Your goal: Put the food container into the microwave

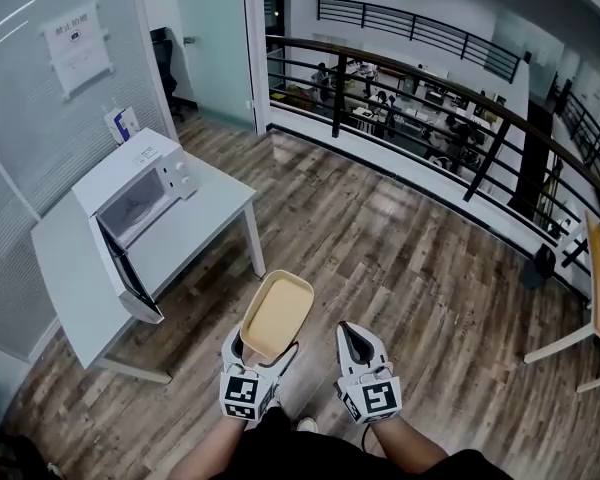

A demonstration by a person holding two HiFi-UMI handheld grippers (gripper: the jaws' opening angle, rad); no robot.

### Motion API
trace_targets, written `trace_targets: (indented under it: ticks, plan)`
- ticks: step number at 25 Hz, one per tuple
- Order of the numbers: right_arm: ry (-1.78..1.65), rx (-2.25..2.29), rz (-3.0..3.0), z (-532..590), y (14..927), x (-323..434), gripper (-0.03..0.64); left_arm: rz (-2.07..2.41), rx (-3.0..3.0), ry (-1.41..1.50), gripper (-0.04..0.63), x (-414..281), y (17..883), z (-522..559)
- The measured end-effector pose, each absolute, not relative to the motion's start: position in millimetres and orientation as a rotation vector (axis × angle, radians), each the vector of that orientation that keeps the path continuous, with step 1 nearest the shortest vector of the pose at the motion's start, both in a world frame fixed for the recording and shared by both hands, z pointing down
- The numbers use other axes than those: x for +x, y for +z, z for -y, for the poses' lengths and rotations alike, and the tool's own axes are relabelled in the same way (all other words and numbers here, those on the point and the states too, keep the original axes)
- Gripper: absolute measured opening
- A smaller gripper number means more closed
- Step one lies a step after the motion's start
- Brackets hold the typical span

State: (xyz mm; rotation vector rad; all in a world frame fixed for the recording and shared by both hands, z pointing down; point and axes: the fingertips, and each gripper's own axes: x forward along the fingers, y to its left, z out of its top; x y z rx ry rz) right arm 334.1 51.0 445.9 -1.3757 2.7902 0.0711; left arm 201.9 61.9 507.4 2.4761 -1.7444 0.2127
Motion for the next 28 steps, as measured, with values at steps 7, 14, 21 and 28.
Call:
trace_targets:
  ticks: [7,14,21,28]
  plan:
    - [0.063,-1.279,-2.829,-12.1,425.3,288.7,0.005,1.756,2.456,0.144,0.499,164.8,496.5,-25.8]
    - [-0.017,-1.266,-2.78,29.3,411.3,240.4,0.005,1.79,2.457,0.108,0.499,111.0,482.1,9.9]
    - [0.028,-1.223,-2.821,54.6,412.2,191.4,0.005,1.858,2.446,0.122,0.499,60.3,479.9,36.0]
    - [0.065,-1.164,-2.866,77.5,416.8,153.8,0.005,1.905,2.411,0.155,0.5,25.7,484.0,60.4]
